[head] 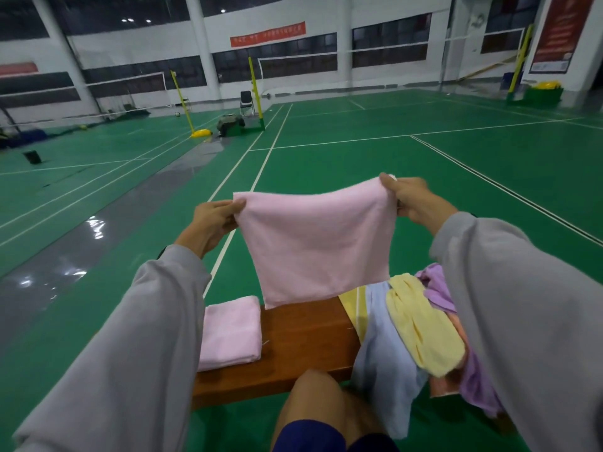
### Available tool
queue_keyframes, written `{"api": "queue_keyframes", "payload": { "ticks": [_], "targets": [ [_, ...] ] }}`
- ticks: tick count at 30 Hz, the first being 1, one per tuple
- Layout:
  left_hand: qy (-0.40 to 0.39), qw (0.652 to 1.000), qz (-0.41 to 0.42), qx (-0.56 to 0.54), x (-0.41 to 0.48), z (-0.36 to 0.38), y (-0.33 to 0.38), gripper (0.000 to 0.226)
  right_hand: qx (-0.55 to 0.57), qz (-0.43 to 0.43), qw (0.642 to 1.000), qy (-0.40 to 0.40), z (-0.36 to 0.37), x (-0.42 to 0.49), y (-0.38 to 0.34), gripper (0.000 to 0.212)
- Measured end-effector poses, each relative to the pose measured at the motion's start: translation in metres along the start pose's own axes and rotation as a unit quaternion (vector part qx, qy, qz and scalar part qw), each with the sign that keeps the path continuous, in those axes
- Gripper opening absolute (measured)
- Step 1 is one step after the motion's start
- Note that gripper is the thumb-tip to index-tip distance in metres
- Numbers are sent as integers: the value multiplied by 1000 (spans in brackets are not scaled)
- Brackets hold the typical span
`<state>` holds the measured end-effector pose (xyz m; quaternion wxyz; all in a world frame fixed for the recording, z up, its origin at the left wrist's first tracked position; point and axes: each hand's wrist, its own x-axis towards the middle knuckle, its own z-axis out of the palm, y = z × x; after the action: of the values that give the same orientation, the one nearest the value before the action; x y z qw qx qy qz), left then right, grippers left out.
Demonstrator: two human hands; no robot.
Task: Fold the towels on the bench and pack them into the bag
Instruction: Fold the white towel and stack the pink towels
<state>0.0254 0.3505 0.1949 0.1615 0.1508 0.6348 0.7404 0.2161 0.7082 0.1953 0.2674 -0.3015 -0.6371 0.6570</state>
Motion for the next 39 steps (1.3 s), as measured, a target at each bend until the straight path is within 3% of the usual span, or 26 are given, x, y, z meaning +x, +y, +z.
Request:
{"api": "queue_keyframes", "payload": {
  "ticks": [3, 7, 14, 19, 27, 32, 35, 39],
  "targets": [
    [38, 999, 15, 16, 1, 5, 4, 55, 4, -24, 999, 32, 2, -5, 0, 46],
    [87, 990, 79, 78, -4, 7, 6, 34, -67, -63, 995, 35, 1, -16, -2, 8],
    [101, 977, 113, 147, -21, 10, 5, 24, -115, -120, 986, 23, -7, -32, -4, 31],
    [95, 975, 116, 166, -36, 7, 9, 29, -134, -134, 982, 26, -16, -35, -3, 35],
    [112, 972, 101, 178, -39, 2, 4, 14, -116, -99, 988, -4, -16, -29, 3, 16],
    [140, 965, 78, 210, -34, -11, -21, 9, -121, -61, 991, -8, -1, -20, 23, 16],
    [139, 973, 44, 180, -23, -19, -33, 3, -138, -51, 989, 0, 11, -11, 34, 12],
    [129, 983, 19, 126, -8, -17, -39, 13, -194, -54, 979, 43, 27, -3, 38, 17]
  ]
}}
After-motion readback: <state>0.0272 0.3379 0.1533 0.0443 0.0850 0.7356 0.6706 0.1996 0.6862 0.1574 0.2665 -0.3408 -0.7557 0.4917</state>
